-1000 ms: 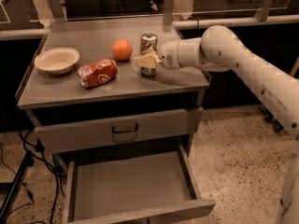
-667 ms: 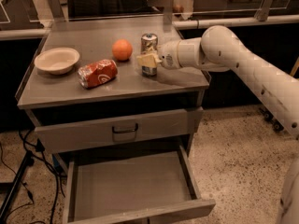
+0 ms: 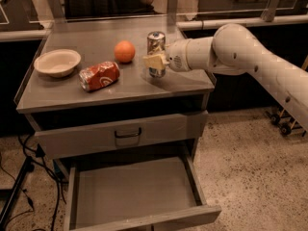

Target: Place redbull can into middle drawer

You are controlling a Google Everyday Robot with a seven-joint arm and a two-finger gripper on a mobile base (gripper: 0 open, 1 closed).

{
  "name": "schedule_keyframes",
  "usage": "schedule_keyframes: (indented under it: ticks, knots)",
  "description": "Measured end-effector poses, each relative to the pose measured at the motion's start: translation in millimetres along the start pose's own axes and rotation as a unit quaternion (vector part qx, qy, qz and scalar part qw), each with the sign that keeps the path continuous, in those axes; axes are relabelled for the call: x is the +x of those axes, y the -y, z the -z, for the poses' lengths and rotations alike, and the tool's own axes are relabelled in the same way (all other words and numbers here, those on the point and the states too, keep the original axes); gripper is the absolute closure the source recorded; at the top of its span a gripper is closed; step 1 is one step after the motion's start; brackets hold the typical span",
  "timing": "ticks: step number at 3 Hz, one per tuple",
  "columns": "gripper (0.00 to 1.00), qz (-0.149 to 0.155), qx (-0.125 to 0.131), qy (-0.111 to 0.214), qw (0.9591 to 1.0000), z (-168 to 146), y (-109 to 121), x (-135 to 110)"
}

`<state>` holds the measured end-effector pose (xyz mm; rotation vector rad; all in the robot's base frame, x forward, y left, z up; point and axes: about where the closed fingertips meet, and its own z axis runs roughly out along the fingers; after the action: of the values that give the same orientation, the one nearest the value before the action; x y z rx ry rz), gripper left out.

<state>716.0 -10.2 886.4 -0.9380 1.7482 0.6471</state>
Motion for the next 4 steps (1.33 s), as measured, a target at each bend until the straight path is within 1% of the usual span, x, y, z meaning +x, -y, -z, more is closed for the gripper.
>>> schedule_keyframes:
  ticks: [1,2,3,4]
  knots:
    - [1.00,-0.009,0.032,0.009,0.9994,34,-27,-11]
    - [1.00,-0.028,0.064,0.018,0.9974,63,-60,-12]
    - [1.00,-0.046,0.097,0.029,0.9938,87,-86,-7]
    - [1.00,-0.049,0.103,0.029,0.9931,91,-89,-4]
